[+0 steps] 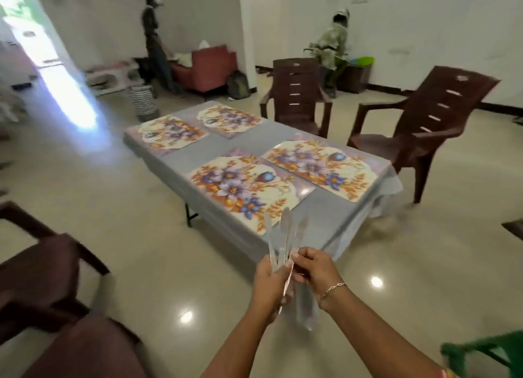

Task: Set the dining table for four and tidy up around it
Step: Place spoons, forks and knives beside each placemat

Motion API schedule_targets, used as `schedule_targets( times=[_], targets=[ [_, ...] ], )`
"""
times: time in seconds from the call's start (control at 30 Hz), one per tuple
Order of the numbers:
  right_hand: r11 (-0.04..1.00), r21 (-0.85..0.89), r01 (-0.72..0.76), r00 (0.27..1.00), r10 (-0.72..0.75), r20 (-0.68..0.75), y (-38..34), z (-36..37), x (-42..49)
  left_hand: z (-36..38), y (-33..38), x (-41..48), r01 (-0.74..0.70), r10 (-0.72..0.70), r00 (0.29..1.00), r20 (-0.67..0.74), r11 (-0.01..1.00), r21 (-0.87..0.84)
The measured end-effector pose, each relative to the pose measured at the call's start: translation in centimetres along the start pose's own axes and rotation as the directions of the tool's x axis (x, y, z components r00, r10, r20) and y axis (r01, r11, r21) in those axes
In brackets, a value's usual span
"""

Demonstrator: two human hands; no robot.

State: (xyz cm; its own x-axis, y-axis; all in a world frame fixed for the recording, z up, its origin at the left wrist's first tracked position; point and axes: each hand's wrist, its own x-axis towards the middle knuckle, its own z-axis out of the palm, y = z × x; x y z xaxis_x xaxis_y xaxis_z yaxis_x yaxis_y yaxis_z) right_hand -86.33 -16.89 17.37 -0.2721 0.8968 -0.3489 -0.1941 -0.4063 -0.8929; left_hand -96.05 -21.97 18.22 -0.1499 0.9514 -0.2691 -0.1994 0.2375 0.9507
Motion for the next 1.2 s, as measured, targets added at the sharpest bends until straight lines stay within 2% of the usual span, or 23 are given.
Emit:
schedule_targets(
  times=[0.07, 0.13, 0.4, 0.57, 0.67, 0.87, 1.07, 1.2],
  targets=[
    [1.000, -0.001, -0.026, 0.998, 0.026, 0.060, 0.5, 2.1, 1.1, -2.1, 0.4, 0.1, -0.007, 0.006, 0.999, -0.046, 1.000, -0.020],
    [0.998, 0.000, -0.055, 0.997, 0.055, 0.062, 0.8, 3.9, 2.4, -4.1, 0.8, 0.5, 0.008, -0.011, 0.997, -0.074, 0.999, -0.037],
    [0.989, 0.114, -0.090, 0.993, 0.098, -0.062, -0.6, 8.5, 11.5, -11.8, 1.8, 7.0, 0.035, -0.036, 0.989, -0.143, 0.999, -0.005],
    [0.986, 0.134, -0.102, 0.964, 0.131, -0.231, -2.0, 9.8, 18.3, -14.8, 3.7, 12.9, 0.092, -0.087, 0.993, -0.077, 0.994, 0.053],
    [0.989, 0.104, -0.107, 0.928, 0.137, -0.346, -2.1, 9.9, 21.5, -15.7, 4.9, 16.1, 0.110, -0.104, 0.993, -0.049, 0.986, 0.125],
    [0.973, -0.150, -0.177, 0.872, 0.084, -0.483, -1.4, 8.7, 24.5, -15.9, 6.6, 22.0, 0.167, -0.169, 0.986, 0.002, 0.975, 0.147],
    [0.943, -0.168, -0.287, 0.746, 0.110, -0.657, -0.3, 7.5, 25.8, -15.1, 7.1, 28.0, 0.224, -0.247, 0.962, 0.117, 0.958, 0.181],
    [0.942, -0.135, -0.306, 0.658, 0.107, -0.745, -0.2, 7.8, 26.1, -14.5, 8.1, 31.5, 0.226, -0.290, 0.923, 0.253, 0.941, 0.253]
  ],
)
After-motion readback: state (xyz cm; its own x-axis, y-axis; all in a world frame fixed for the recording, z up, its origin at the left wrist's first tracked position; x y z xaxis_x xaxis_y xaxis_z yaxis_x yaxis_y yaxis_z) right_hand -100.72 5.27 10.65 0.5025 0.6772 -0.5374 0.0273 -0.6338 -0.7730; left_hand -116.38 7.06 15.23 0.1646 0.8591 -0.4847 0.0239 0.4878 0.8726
